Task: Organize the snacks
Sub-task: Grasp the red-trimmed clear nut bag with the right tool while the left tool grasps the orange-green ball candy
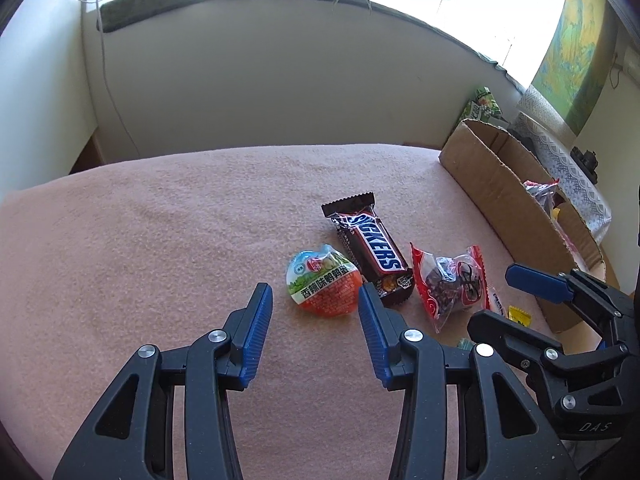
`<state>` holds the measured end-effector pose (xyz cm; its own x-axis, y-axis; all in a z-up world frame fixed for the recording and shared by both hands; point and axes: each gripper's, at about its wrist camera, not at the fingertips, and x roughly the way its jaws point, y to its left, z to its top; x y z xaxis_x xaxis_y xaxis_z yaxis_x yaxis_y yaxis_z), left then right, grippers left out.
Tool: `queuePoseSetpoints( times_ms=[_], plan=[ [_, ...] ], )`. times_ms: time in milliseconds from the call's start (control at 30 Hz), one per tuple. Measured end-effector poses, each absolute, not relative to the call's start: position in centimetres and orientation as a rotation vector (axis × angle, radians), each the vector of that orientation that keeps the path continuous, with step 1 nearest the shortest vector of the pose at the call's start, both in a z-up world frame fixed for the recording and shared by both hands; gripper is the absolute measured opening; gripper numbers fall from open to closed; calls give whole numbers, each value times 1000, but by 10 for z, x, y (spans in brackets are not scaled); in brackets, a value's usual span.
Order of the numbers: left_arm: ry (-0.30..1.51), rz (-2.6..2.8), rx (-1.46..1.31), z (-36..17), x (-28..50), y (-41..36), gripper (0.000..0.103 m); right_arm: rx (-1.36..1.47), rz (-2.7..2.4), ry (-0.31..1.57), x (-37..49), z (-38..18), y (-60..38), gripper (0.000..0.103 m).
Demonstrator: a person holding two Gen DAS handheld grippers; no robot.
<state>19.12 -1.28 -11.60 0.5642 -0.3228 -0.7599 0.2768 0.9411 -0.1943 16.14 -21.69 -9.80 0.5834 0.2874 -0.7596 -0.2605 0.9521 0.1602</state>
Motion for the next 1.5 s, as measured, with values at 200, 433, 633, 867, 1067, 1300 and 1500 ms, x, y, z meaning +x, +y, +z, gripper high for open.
queuePoseSetpoints(
  times_ms=[200,433,633,867,1067,1300,1500],
  plan=[
    [913,-363,-27,-121,200,-21,43,16,301,916,182,-109,-215,77],
    [907,-368,0,-122,202,-29,43,10,317,916,190,-113,-212,77],
    [905,-375,8,-123,204,-31,25,8,331,917,195,-112,-213,75],
    [901,-375,-18,-123,206,-29,18,-42,328,909,186,-109,-212,63],
    [905,-367,-45,-124,207,-24,14,-44,347,909,183,-106,-215,51],
    [902,-371,-65,-123,206,-20,13,-48,349,900,182,-103,-212,45],
    [871,-359,-88,-112,195,-9,13,-11,352,866,174,-92,-222,44]
  ],
)
